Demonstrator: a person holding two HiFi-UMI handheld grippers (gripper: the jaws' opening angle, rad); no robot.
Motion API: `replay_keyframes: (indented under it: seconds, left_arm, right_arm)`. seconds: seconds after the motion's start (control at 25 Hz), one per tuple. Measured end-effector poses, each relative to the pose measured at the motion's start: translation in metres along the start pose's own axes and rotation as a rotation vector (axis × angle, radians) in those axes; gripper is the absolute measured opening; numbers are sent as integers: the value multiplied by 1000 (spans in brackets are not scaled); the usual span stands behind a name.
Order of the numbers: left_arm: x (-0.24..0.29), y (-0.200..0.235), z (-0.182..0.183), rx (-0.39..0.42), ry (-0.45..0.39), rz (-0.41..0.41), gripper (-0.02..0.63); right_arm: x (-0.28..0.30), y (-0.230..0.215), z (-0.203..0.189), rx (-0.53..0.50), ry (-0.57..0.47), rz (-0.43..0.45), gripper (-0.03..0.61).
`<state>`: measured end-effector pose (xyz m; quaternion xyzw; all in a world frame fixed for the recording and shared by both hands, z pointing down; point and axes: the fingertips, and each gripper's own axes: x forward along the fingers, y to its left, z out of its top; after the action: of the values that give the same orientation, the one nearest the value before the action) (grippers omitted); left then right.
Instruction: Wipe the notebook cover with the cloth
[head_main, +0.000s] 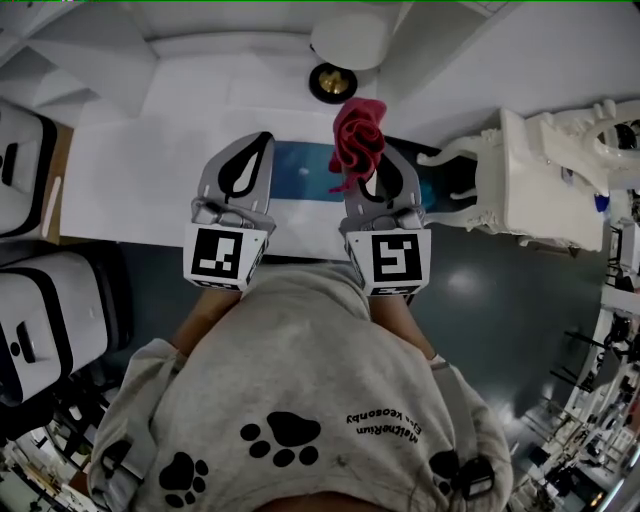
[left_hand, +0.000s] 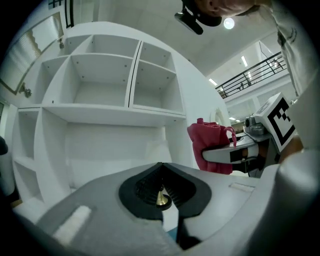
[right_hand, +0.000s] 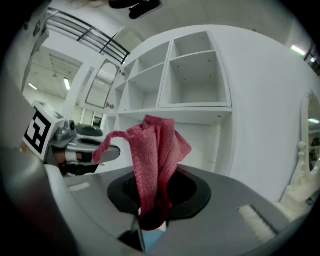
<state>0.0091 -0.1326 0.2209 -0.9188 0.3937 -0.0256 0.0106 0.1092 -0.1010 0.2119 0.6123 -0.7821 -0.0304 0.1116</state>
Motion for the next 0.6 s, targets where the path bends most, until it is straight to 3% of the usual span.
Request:
replay_keyframes:
  seconds: [0.24,0.6]
  left_arm:
    - [-3,-13,13,34,-57,-3,-3]
    - [-5,-14,7,43,-46,3,-3]
  right_arm:
    - [-6,1,-5,134,-72,-13,77]
    - [-3,8,-8,128,-87,-4,77]
